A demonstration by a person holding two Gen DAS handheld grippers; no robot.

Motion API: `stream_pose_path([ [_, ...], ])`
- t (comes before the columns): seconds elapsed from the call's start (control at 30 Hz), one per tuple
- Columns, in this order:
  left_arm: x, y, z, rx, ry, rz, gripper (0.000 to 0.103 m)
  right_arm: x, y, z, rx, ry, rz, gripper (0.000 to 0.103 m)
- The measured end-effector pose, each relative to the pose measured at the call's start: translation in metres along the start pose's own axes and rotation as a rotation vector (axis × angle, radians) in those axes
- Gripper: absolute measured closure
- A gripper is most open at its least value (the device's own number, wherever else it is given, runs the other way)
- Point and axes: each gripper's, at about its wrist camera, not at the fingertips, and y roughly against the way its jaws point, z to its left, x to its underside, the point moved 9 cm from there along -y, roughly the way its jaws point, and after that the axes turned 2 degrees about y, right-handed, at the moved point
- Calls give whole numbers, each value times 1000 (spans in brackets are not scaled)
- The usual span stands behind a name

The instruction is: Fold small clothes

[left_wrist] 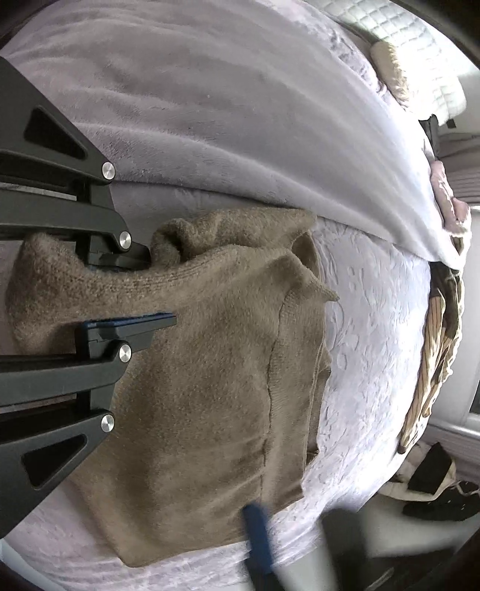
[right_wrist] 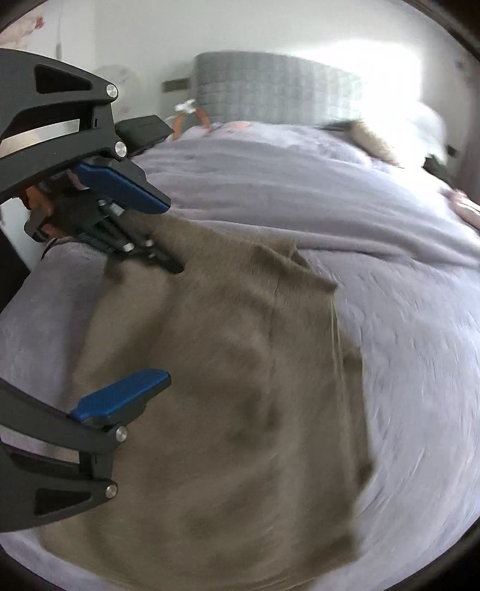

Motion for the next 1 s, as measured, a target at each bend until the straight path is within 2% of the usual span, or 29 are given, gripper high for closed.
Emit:
stream_pose_path([
  [0.2, 7, 2, -11, -22, -91, -27, 84, -27, -50, 38, 74, 147, 174, 14],
  [0.33, 12, 9, -33, -67, -295, -90, 84, -26, -81, 61, 81, 199, 306, 9],
  [0.43, 17, 13, -47, -73, -382, -121, 84, -22, -104, 71, 103, 240, 406, 1],
  [0.63, 18, 13, -51, -82, -415, -132, 84, -26, -144, 67, 254, 360, 536, 1],
  [0.7, 18, 12, -51, -85, -423, -141, 84, -26, -155, 63, 307, 397, 556, 1],
  [0.77, 15, 9, -55, -88, -434, -150, 84, -28, -164, 54, 333, 376, 559, 3],
  [0.8, 14, 10, -57, -88, -437, -152, 84, -28, -166, 51, 333, 356, 558, 6],
  [0.83, 14, 11, -57, -88, -435, -151, 84, -29, -168, 46, 329, 334, 551, 29],
  [0.87, 14, 12, -55, -89, -424, -146, 84, -29, -166, 37, 360, 331, 543, 72],
  [0.9, 13, 14, -55, -79, -407, -144, 84, -30, -162, 30, 386, 337, 531, 88],
  [0.93, 11, 16, -55, -74, -399, -146, 84, -32, -157, 27, 374, 331, 509, 89],
  [1.0, 5, 26, -62, -54, -391, -158, 85, -33, -140, 23, 287, 282, 452, 89],
])
